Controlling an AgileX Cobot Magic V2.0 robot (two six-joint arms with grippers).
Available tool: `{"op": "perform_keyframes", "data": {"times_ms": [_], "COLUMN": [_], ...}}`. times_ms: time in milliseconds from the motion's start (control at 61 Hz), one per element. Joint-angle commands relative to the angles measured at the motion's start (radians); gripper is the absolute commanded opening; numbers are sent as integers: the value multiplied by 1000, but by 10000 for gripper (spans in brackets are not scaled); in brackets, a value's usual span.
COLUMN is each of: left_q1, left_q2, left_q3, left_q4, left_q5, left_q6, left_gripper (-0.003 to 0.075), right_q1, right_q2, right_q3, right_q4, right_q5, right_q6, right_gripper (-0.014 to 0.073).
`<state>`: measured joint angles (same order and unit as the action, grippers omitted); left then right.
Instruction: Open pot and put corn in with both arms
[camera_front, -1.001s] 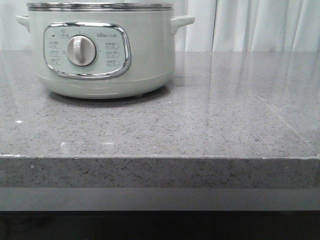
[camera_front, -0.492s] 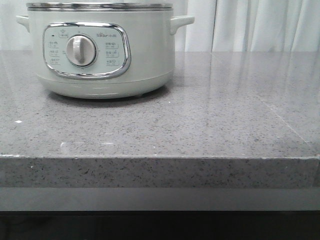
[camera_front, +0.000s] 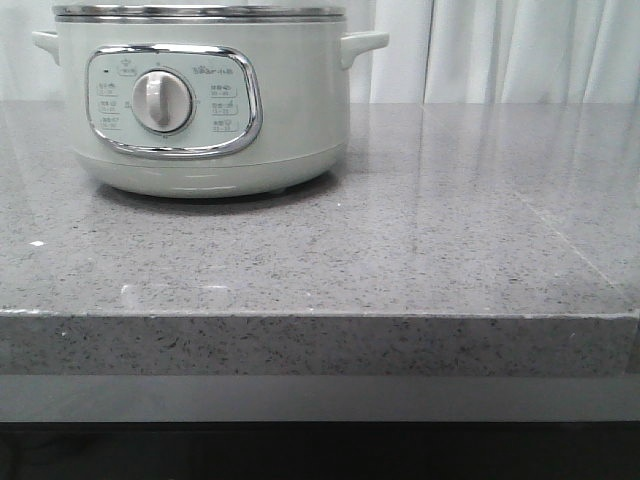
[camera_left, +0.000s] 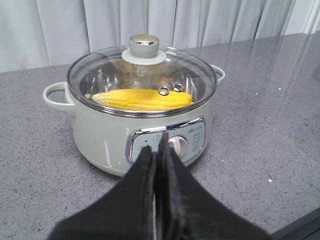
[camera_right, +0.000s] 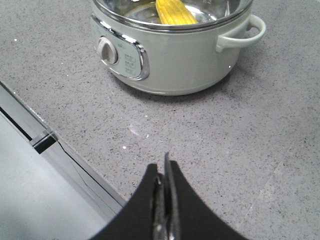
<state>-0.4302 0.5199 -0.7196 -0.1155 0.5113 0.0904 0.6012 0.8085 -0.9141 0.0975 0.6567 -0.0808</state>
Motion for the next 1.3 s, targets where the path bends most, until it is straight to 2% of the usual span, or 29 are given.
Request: {"op": "perform_keyframes", "data": {"times_ms": [0,246,344,591,804,1115,1279], "left_q1": [1,14,86,318,455,429,410], "left_q2": [4,-30,-85,-336,-532,-546,-546], "left_q3": [-26,0,63,383,591,731,730], "left_q4": [-15,9,41,0,-67,-71,-77], "left_q5": [-81,-97,-135,-401,-437,-619,-590], "left_q6": [-2,-1,-1,-1,-1,-1,-1], "left_gripper": [-20,-20,-20,-20,-20,-20,-20], "right_q1": [-5,-5,-5,-5,-5,-5,-5], "right_q2": [-8,-8,-8,-8,-8,-8,-8], "right_q3": [-25,-25,-25,-25,-25,-25,-25], "right_q4": [7,7,7,7,7,7,7], "right_q5": [-66,-66,-66,-66,-66,-67,-67], "right_q6": [-5,-5,-5,-5,-5,-5,-5], "right_gripper": [-68,-68,-68,-68,-68,-68,-68]}}
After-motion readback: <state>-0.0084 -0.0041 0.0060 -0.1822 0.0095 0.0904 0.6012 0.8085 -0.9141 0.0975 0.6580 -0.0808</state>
